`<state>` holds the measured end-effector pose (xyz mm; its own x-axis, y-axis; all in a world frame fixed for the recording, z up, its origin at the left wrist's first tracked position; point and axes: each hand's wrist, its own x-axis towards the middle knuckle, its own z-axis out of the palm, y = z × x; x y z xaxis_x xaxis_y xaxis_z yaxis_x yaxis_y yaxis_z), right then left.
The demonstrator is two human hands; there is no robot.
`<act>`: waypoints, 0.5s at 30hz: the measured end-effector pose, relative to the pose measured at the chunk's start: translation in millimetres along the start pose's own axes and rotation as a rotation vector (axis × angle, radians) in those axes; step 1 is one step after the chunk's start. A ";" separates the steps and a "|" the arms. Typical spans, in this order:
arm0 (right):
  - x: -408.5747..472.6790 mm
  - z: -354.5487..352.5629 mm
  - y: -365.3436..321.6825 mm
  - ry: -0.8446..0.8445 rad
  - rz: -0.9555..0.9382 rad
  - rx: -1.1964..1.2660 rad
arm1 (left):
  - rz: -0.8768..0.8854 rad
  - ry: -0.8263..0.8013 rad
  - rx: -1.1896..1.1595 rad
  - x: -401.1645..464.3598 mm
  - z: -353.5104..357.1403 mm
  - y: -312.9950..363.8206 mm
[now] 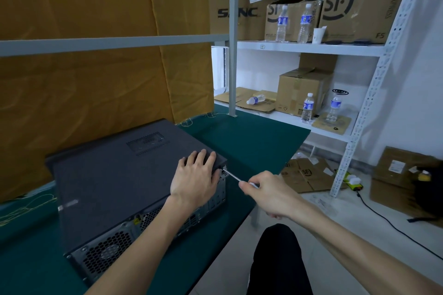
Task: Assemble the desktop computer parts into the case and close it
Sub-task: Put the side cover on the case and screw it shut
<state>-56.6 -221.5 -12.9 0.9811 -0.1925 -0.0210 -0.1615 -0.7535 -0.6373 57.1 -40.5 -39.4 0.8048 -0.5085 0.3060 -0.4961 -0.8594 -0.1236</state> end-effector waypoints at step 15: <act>-7.4 -2.4 -0.3 0.007 -0.033 -0.147 | 0.003 -0.001 -0.105 2.0 -1.6 -3.6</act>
<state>-64.1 -221.4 -10.7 0.9854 -0.1702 0.0038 -0.1436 -0.8435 -0.5176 59.9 -38.3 -36.8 0.8035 -0.5113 0.3048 -0.5300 -0.8476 -0.0246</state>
